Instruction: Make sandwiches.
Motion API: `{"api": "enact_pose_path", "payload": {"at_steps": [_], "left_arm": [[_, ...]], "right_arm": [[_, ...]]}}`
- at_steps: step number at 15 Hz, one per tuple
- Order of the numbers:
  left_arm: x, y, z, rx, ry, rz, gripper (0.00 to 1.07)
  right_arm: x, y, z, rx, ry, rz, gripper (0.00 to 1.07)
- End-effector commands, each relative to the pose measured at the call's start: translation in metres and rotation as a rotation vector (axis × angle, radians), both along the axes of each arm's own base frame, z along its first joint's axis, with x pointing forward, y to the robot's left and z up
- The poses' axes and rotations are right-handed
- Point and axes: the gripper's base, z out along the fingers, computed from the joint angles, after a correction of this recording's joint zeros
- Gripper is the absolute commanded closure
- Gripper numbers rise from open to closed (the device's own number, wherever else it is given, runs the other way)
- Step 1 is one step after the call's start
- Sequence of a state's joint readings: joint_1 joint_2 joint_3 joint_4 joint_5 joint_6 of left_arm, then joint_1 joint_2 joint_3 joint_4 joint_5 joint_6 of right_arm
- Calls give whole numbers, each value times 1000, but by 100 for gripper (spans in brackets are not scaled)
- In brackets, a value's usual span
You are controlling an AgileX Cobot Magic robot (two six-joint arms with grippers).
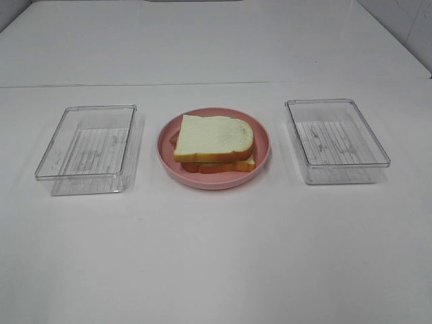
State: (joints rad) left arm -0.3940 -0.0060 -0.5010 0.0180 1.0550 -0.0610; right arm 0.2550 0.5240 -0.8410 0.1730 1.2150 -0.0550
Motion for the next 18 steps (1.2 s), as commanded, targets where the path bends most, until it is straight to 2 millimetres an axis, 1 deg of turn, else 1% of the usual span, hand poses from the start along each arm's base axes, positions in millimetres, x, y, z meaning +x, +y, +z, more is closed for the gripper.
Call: {"api": "enact_pose_path", "payload": {"at_steps": [1, 3, 4, 5, 6, 7, 18], "left_arm": [[-3, 0, 0, 3, -29, -27, 22], [-3, -2, 0, 15, -35, -57, 22], [-4, -3, 0, 23, -39, -70, 22], [-4, -3, 0, 23, -39, -70, 22], [-4, -3, 0, 23, -39, -70, 22], [-4, -3, 0, 23, -39, -70, 22], [-4, -3, 0, 21, -39, -66, 22]], "right_arm": [[-32, -9, -37, -29, 2, 25, 31], [-45, -13, -58, -25, -109, 43, 31], [-49, -15, -66, -19, -170, 35, 31], [-50, -15, -69, -12, -201, 30, 31], [-51, -16, -70, 6, -267, 20, 31], [-52, -17, -72, 12, -295, 16, 31], [-51, -17, -74, 4, -295, 18, 31]]}}
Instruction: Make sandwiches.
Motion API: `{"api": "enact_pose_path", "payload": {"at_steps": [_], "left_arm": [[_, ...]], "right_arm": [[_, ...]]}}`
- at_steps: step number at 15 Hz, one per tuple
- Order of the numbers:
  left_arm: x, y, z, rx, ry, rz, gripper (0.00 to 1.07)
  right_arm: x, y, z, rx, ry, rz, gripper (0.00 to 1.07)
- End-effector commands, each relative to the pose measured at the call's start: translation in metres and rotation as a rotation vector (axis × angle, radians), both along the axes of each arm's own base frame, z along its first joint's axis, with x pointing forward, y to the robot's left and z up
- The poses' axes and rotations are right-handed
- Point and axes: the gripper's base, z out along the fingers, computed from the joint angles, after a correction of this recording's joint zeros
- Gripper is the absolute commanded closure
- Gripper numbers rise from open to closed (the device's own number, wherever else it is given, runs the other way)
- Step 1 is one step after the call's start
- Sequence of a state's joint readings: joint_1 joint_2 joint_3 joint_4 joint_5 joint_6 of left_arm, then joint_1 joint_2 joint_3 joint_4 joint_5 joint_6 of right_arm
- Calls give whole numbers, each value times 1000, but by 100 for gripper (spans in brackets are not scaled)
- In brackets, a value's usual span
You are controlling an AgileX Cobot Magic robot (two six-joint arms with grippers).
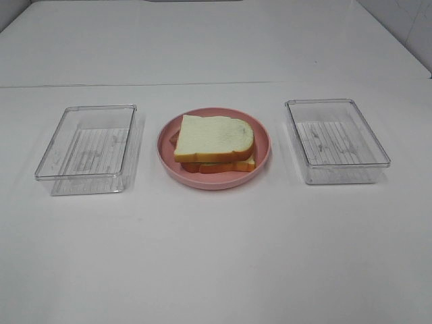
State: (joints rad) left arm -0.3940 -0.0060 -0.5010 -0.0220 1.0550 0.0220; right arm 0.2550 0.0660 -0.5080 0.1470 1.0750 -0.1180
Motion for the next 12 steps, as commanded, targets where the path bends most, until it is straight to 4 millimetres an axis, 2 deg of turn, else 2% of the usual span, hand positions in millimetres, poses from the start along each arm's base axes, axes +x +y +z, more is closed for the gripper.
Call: {"api": "enact_pose_path", "payload": {"at_steps": [1, 2, 8, 12], "left_arm": [[-2, 0, 0, -17, -22, -7, 22], [-2, 0, 0, -17, -22, -7, 22], [-2, -2, 0, -12, -25, 333, 22], [-3, -3, 0, -13, -29, 374, 22]], "right_arm": [[0, 0, 0, -9, -16, 4, 31], [0, 0, 0, -9, -16, 4, 31], [-2, 1, 0, 0, -49, -213, 31], [-9, 2, 0, 7, -95, -268, 31]]}}
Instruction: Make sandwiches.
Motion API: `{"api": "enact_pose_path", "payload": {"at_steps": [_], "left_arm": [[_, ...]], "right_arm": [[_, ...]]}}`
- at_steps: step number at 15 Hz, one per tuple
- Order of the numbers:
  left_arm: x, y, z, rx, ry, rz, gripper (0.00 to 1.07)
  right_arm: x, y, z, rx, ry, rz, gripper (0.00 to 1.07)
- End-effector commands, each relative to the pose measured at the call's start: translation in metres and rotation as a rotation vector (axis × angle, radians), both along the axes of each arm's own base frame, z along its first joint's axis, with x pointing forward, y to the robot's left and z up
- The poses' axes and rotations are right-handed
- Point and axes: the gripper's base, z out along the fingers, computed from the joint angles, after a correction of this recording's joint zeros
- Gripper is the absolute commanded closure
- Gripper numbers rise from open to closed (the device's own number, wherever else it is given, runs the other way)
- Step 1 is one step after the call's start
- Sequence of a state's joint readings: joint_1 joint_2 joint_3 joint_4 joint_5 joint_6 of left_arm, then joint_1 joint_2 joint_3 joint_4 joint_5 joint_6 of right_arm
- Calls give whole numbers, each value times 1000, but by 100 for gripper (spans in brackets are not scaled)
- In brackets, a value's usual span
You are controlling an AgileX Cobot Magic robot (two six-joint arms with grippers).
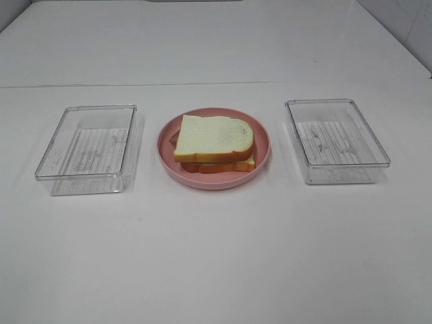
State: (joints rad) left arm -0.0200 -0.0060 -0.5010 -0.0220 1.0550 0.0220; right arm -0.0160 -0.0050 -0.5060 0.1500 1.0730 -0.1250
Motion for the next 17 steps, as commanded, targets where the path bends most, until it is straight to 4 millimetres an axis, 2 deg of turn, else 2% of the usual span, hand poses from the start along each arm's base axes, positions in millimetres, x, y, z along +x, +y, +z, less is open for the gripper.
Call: {"api": "enact_pose_path", "payload": {"at_steps": [1, 17], "left_arm": [[-3, 0, 0, -7, -31, 0, 22], [-3, 0, 0, -7, -32, 0, 22]], "right_arm": [[-2, 0, 1, -1, -25, -3, 31], [-2, 1, 1, 2, -25, -1, 31]]}}
